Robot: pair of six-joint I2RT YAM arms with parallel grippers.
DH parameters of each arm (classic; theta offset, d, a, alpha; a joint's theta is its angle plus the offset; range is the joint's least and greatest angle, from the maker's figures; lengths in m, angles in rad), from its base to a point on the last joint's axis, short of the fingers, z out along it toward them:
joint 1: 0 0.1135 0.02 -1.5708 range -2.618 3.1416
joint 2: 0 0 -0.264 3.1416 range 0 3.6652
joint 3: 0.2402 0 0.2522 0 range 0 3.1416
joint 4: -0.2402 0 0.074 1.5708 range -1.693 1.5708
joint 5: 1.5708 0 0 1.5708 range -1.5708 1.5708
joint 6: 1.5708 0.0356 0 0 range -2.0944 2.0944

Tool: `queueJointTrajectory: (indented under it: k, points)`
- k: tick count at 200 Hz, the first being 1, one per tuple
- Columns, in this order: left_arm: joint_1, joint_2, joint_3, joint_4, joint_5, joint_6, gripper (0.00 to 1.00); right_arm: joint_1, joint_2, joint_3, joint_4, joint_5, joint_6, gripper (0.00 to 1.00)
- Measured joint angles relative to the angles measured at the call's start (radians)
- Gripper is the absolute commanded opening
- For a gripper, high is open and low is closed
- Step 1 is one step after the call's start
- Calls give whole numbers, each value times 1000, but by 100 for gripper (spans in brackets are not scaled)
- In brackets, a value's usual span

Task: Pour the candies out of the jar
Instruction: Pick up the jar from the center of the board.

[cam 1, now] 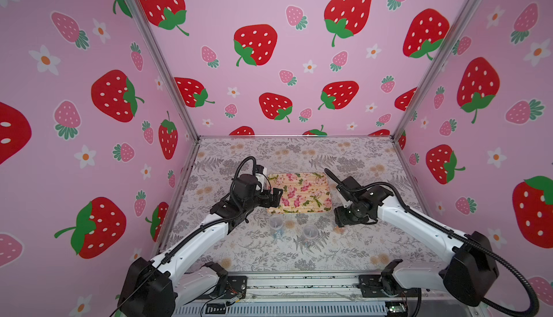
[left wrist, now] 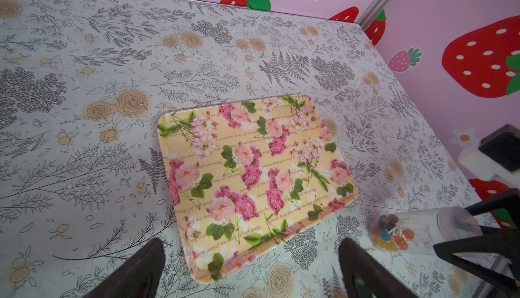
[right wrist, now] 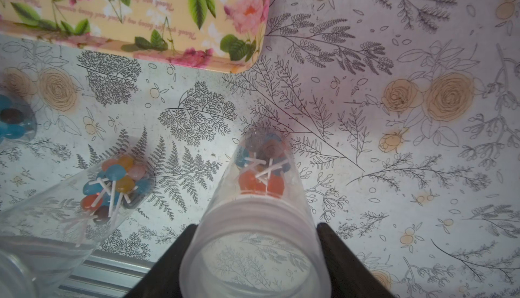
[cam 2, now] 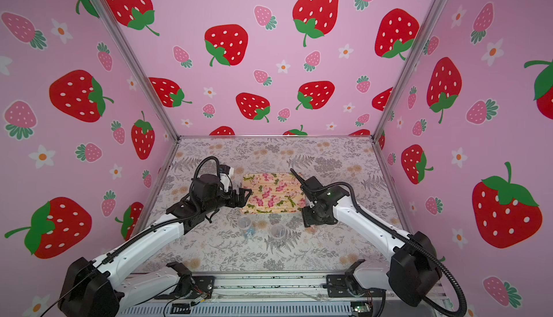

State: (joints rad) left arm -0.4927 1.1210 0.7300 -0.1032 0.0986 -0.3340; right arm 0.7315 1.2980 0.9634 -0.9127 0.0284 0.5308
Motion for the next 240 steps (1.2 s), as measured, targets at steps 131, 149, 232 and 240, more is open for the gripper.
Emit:
queueJointTrajectory:
  k: [131, 149, 232, 240]
  points:
    - [6, 14, 203, -105, 412, 269, 99, -70, 19, 329, -18, -206, -137, 45]
    - [6, 18, 299, -177, 493, 355, 99, -108, 40, 460, -21, -288, -203, 45]
    - [6, 172, 614, -448, 774, 647, 94, -131, 201, 836, -105, -710, -423, 45]
    - [9, 180, 620, -457, 782, 658, 94, -133, 202, 836, -120, -735, -430, 45]
